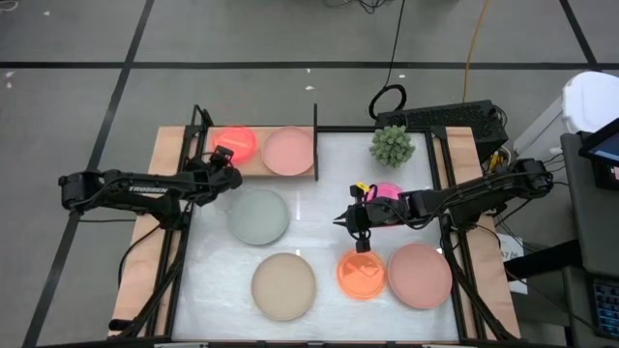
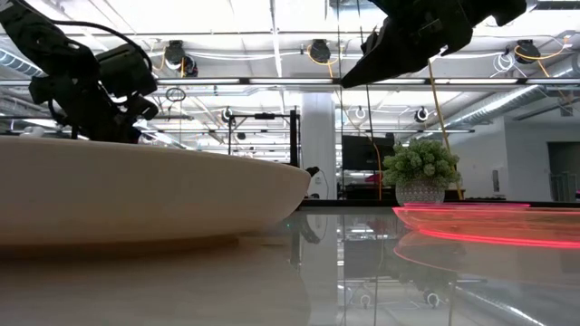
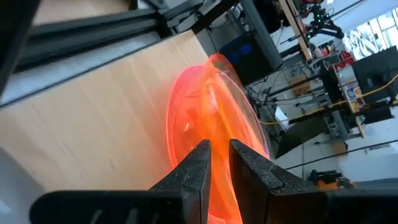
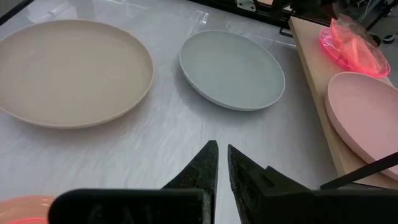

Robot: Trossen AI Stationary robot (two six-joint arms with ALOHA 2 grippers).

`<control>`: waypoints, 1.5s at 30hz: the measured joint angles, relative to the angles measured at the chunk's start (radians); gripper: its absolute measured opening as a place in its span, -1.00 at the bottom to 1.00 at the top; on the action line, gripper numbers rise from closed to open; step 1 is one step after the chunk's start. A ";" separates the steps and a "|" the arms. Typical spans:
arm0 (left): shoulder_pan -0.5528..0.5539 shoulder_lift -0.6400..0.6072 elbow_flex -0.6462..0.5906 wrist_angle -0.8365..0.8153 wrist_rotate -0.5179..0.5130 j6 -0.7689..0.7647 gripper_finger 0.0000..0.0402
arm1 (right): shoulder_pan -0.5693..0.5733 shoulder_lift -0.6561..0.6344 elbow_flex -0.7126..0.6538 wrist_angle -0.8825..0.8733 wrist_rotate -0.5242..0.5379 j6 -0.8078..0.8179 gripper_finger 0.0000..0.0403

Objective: Place and stack plates onto a shelf
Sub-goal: Stack the left orange plate on top of the pink plate on the shelf, then stack the brown plate on top of the brown plate on the shelf

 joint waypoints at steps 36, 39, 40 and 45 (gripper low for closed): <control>-0.062 -0.073 0.015 0.242 0.180 1.167 -0.69 | 0.000 0.000 0.000 -0.003 0.001 0.007 -0.90; -0.085 -0.138 0.053 0.187 0.201 1.202 -0.69 | 0.000 0.000 0.000 -0.003 0.002 0.024 -0.90; -0.092 -0.161 0.069 0.163 0.221 1.223 -0.69 | 0.000 0.000 0.000 -0.003 0.002 0.029 -0.90; -0.127 -0.255 0.165 0.071 0.407 1.361 -0.69 | 0.000 0.000 0.000 -0.003 0.003 0.056 -0.90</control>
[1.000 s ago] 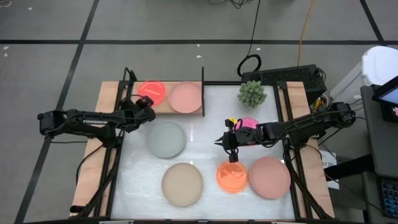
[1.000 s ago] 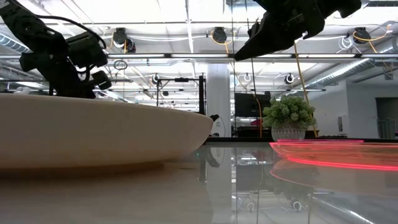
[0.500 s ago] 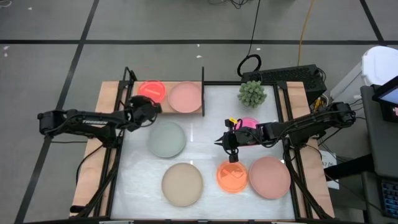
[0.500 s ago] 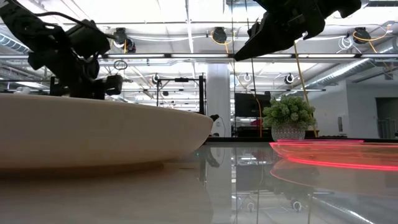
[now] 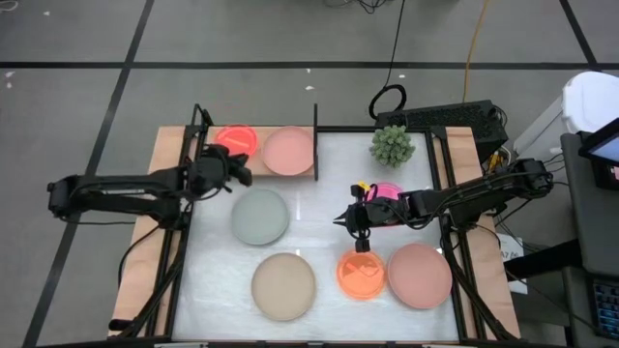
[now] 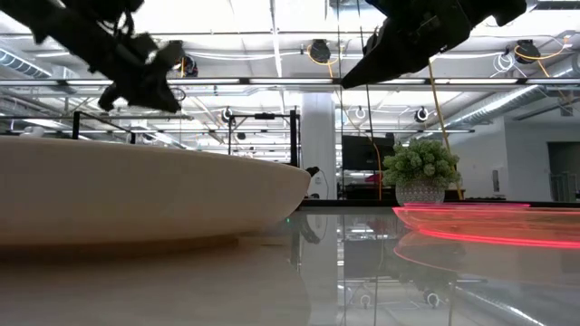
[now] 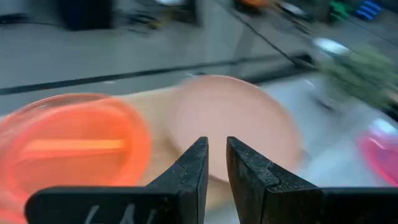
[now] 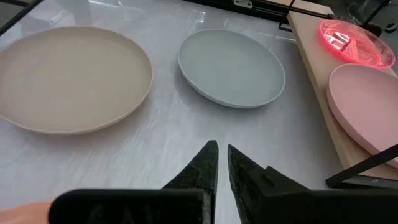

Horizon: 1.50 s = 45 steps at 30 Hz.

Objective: Place and stack plates onto a shelf
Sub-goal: Stack the brown plate on top of the brown plate on the shelf

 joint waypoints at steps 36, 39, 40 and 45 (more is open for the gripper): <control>-0.583 0.152 0.186 -0.150 0.217 0.209 -0.69 | 0.319 0.000 0.201 -0.682 0.000 0.759 -0.90; -0.583 0.193 0.186 -0.140 0.217 0.212 -0.69 | 0.379 0.000 0.216 -0.738 -0.001 0.881 -0.88; -0.583 0.204 0.186 -0.132 0.216 0.213 -0.69 | 0.397 0.002 0.223 -0.753 -0.001 0.917 -0.86; -0.583 0.242 0.186 -0.098 0.216 0.248 -0.69 | 0.471 0.067 0.277 -0.837 -0.028 1.057 -0.71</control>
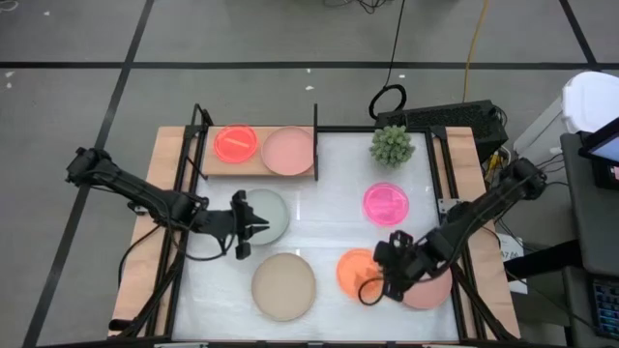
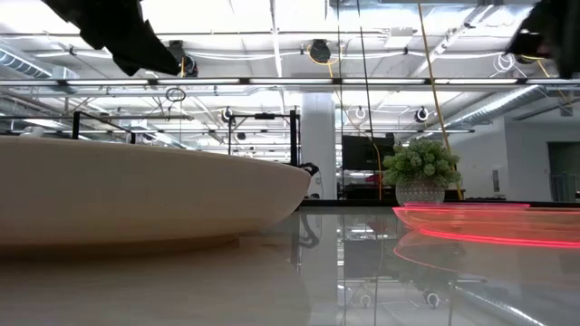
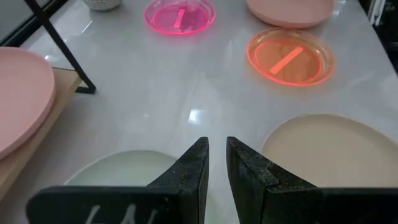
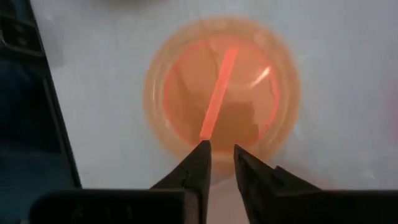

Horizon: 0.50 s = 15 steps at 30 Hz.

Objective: Place and stack plates onto a shelf
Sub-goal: Stack the brown plate on top of the brown plate on the shelf

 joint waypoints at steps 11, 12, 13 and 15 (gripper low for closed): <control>0.000 0.009 0.000 0.117 0.010 0.201 -0.69 | 0.093 0.228 0.209 -0.250 -0.104 0.266 -0.46; 0.000 0.009 0.000 0.141 0.010 0.222 -0.69 | 0.099 0.240 0.212 -0.263 -0.113 0.299 -0.46; 0.000 0.009 0.000 0.170 0.010 0.240 -0.69 | 0.101 0.253 0.212 -0.275 -0.131 0.329 -0.46; 0.000 0.009 0.000 0.223 0.010 0.265 -0.69 | 0.106 0.282 0.212 -0.286 -0.163 0.373 -0.46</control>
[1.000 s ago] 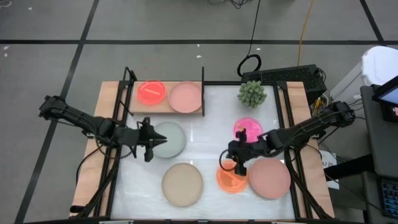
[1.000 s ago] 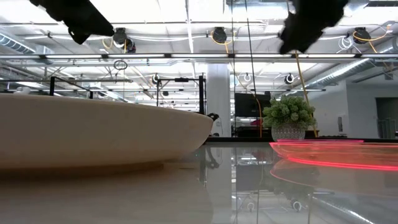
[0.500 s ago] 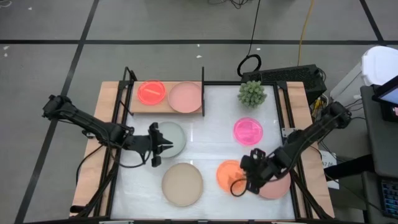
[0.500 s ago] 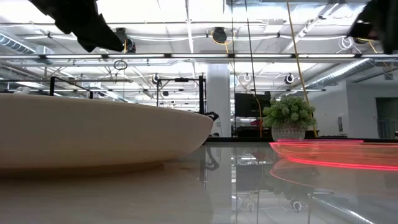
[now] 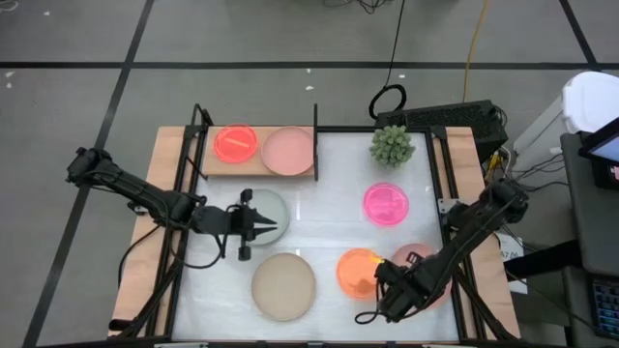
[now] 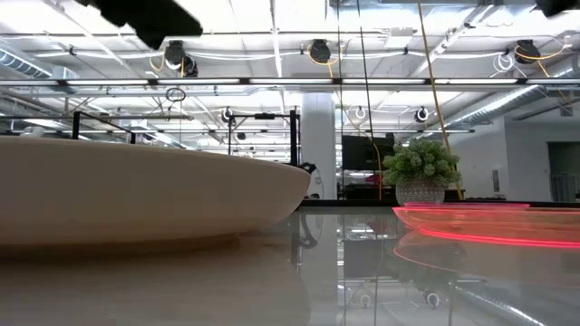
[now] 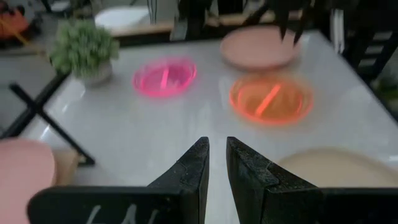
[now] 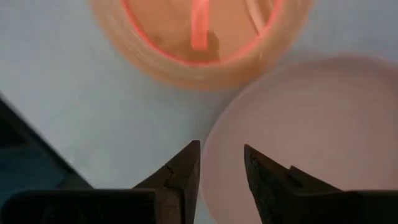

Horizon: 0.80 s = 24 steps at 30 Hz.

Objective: Place and stack plates onto a shelf
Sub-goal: Stack the brown plate on top of the brown plate on the shelf

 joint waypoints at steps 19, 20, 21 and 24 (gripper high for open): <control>0.000 0.000 0.000 0.107 0.002 0.040 -0.69 | 0.013 0.139 -0.017 0.060 -0.074 0.040 -0.46; 0.000 0.000 0.000 0.107 0.002 0.040 -0.69 | 0.013 0.139 -0.022 0.070 -0.074 0.041 -0.46; 0.000 0.000 0.000 0.107 0.003 0.040 -0.69 | 0.013 0.139 -0.028 0.077 -0.074 0.047 -0.46; 0.000 0.000 0.000 0.107 0.003 0.041 -0.69 | 0.013 0.139 -0.049 0.090 -0.078 0.062 -0.50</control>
